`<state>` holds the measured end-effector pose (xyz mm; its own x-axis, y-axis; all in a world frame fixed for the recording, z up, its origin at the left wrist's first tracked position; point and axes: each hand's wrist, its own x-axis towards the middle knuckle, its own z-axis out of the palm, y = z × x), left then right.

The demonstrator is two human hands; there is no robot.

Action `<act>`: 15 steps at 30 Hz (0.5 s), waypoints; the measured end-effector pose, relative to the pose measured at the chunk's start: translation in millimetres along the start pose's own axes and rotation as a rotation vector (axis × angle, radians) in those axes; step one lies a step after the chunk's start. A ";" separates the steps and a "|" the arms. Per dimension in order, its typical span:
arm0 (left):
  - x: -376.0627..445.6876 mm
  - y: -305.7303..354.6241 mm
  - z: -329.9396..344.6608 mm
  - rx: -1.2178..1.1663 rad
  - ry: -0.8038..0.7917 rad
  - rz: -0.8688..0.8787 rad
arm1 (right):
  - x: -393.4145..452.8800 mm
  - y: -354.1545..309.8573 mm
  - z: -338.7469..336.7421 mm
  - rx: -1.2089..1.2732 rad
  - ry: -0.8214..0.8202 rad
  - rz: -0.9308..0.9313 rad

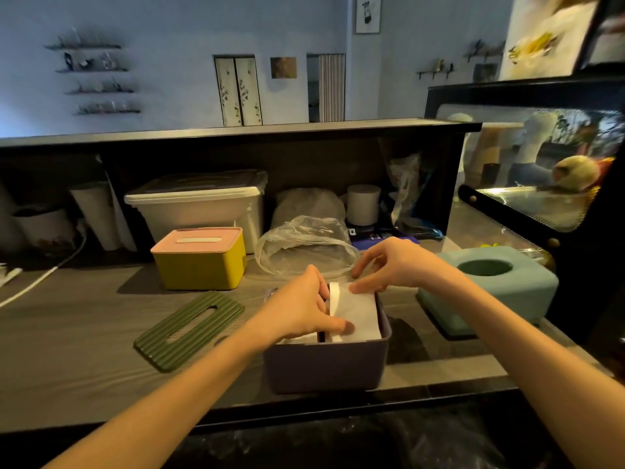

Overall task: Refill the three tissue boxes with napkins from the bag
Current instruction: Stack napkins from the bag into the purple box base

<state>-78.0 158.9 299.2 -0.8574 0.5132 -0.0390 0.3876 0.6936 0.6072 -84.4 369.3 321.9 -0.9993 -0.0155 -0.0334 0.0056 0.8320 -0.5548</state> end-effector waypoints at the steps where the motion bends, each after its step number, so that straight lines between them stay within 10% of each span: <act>1: 0.7 -0.6 1.8 0.045 0.012 0.014 | 2.0 -0.4 2.8 -0.030 0.004 0.013; 15: 29.9 -34.6 -58.8 0.155 0.332 0.117 | 37.6 6.4 2.5 0.011 0.093 0.004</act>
<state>-136.9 120.5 323.6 -0.8575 0.4193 0.2981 0.5141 0.7213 0.4642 -121.8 372.7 315.0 -0.9983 0.0403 0.0416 0.0098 0.8257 -0.5641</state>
